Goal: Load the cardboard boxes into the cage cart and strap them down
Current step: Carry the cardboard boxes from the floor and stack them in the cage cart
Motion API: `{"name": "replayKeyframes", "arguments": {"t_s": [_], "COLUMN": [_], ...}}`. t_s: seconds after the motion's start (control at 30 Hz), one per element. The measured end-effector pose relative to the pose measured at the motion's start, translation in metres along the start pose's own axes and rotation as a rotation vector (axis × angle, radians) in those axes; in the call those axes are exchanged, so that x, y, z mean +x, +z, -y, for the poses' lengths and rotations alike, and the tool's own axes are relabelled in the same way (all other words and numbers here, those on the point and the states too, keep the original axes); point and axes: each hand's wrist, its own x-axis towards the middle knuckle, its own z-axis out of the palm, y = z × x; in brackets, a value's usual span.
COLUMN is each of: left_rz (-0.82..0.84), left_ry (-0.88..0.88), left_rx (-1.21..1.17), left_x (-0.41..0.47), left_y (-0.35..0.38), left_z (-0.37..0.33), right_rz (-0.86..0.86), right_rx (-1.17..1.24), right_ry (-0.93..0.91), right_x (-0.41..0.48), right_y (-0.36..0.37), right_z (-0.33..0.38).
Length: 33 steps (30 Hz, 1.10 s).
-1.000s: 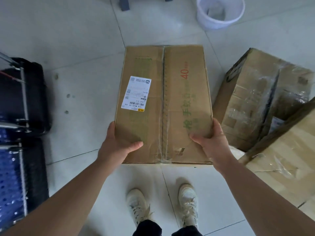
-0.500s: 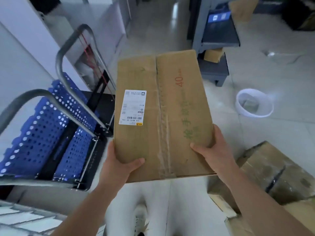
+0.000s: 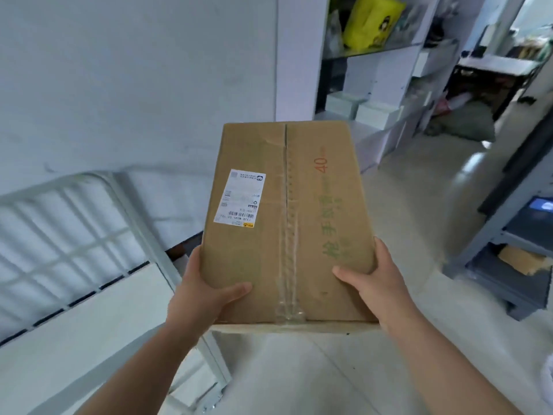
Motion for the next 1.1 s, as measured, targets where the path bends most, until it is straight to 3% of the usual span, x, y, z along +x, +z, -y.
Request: {"name": "replayKeyframes", "arguments": {"t_s": [0.27,0.53,0.77,1.1], "left_rz": [-0.325,-0.592,-0.734,-0.797], "left_ry": [0.009,-0.052,-0.148,-0.42], "left_rx": [-0.096,-0.124,-0.135,-0.181], "left_x": [-0.054,-0.121,-0.163,-0.157], "left_y": [-0.182,-0.373,-0.501,-0.604], "left_z": [0.001,0.058,0.127,0.253], "right_rz": [0.273,0.537,0.745,0.951], "right_rx": [0.032,0.071,0.036,-0.107], "right_ry": [-0.199,-0.274,-0.21,-0.101], "right_x": [-0.049,-0.151,-0.232,-0.268], "right_y": [0.131,0.31,0.458,0.633], "right_z": [0.125,0.205,0.222,0.198]}}
